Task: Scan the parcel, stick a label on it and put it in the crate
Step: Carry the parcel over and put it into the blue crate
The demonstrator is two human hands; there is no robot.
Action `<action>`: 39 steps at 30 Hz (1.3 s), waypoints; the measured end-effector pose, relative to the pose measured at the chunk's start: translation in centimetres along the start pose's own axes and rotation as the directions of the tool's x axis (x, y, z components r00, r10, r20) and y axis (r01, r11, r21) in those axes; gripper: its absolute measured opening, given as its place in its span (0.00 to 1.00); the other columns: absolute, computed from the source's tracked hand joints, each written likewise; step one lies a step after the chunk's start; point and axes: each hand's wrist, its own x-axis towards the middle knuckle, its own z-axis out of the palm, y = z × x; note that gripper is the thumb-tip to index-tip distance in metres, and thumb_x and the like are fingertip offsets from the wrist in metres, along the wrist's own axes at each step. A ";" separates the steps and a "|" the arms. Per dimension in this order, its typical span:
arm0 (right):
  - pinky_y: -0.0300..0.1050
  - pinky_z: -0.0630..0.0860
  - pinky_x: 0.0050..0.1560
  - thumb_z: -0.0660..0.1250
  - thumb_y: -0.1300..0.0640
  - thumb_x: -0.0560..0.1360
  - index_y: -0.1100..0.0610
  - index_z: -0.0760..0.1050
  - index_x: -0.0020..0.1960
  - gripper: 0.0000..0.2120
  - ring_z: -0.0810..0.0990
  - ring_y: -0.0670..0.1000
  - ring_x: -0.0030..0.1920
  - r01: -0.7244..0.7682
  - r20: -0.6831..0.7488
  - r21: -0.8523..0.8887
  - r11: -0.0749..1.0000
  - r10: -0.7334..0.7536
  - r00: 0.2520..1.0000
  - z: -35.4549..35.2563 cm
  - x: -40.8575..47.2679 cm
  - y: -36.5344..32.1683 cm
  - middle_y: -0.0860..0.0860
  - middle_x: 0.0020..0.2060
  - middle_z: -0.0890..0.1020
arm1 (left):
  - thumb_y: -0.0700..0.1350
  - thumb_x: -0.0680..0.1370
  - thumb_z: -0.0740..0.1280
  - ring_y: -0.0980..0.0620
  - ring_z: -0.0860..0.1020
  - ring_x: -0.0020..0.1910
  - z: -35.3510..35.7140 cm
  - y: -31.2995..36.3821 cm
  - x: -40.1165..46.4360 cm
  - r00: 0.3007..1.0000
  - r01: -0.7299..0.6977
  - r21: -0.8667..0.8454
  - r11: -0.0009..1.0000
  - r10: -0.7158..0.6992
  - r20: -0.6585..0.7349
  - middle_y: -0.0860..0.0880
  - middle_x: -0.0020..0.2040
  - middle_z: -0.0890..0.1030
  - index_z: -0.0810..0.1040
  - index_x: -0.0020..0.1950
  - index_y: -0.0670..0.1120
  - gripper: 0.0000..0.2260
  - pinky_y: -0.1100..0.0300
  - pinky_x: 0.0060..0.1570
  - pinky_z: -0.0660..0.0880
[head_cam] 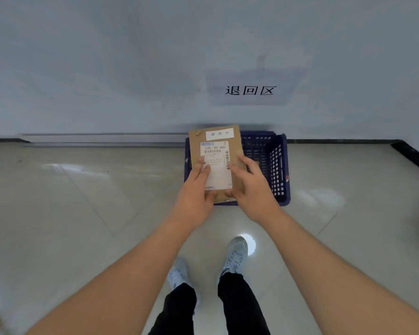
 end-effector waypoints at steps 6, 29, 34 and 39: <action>0.22 0.60 0.70 0.78 0.71 0.72 0.62 0.72 0.77 0.35 0.59 0.46 0.78 -0.053 -0.029 0.011 0.999 0.053 0.998 6.8 5.2 8.3 0.57 0.81 0.62 | 0.38 0.80 0.68 0.53 0.56 0.80 6.4 -7.8 7.0 0.996 0.017 0.051 0.999 -0.022 0.082 0.51 0.84 0.52 0.57 0.82 0.44 0.33 0.69 0.71 0.53; 0.47 0.54 0.82 0.77 0.66 0.75 0.61 0.63 0.81 0.39 0.54 0.56 0.83 -0.108 0.093 -0.105 0.989 0.117 0.989 24.6 23.4 31.6 0.58 0.84 0.52 | 0.35 0.79 0.68 0.51 0.62 0.77 24.4 -29.4 26.1 0.985 0.045 0.086 0.995 -0.059 0.163 0.49 0.82 0.53 0.59 0.80 0.39 0.32 0.70 0.68 0.53; 0.51 0.57 0.82 0.75 0.61 0.77 0.59 0.59 0.83 0.40 0.55 0.58 0.83 -0.117 0.143 -0.214 0.970 0.149 0.978 26.0 25.0 33.2 0.55 0.85 0.49 | 0.33 0.78 0.67 0.51 0.64 0.75 26.4 -31.1 27.4 0.984 0.057 0.082 0.995 -0.070 0.162 0.51 0.81 0.52 0.59 0.80 0.40 0.32 0.70 0.67 0.55; 0.58 0.68 0.76 0.74 0.61 0.78 0.53 0.55 0.85 0.42 0.63 0.62 0.79 -0.114 0.142 -0.336 0.935 0.170 0.975 27.5 25.8 34.4 0.50 0.85 0.44 | 0.31 0.76 0.68 0.45 0.63 0.76 28.1 -31.9 27.8 0.986 0.084 0.128 0.988 -0.101 0.130 0.49 0.82 0.50 0.55 0.81 0.39 0.37 0.52 0.76 0.65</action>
